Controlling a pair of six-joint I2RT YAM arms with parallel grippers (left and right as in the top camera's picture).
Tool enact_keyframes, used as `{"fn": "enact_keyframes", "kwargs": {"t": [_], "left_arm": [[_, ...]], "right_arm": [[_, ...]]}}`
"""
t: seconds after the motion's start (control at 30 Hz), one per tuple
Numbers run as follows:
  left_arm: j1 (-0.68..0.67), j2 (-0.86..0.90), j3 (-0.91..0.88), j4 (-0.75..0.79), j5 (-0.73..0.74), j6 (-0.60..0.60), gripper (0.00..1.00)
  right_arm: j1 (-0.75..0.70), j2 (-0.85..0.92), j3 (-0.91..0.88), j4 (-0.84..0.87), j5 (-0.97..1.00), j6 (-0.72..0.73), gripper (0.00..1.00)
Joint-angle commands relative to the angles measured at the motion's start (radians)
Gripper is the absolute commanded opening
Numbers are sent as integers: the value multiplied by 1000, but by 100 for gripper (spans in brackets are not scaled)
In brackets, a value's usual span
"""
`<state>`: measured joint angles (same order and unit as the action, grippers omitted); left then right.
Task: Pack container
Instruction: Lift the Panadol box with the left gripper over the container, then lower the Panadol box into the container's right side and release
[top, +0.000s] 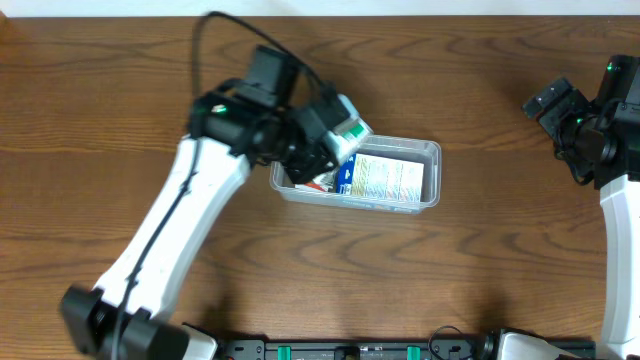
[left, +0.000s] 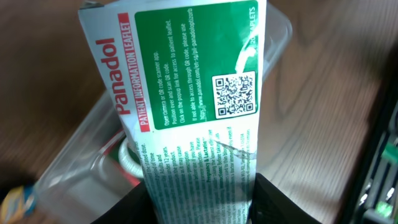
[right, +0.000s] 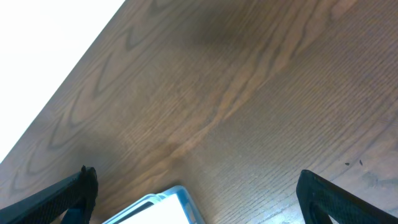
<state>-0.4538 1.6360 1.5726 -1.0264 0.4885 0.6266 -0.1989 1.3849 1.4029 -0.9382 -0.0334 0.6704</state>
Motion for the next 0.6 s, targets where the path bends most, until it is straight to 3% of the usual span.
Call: {"fn": "enact_keyframes", "kwargs": {"t": [0.0,0.23,0.47,0.57], "left_arm": [[-29,81,-13,6,9,193,46],[-68,222,-13,152,9,279,45],[-106,234,-13,317,9,290,45],[-127,235,-13,317,9,323,45]], "right_arm": [[-6,3,1,-1,6,9,99],[-6,3,1,-1,6,9,99],[-6,3,1,-1,6,9,99],[-6,3,1,0,6,9,99]]}}
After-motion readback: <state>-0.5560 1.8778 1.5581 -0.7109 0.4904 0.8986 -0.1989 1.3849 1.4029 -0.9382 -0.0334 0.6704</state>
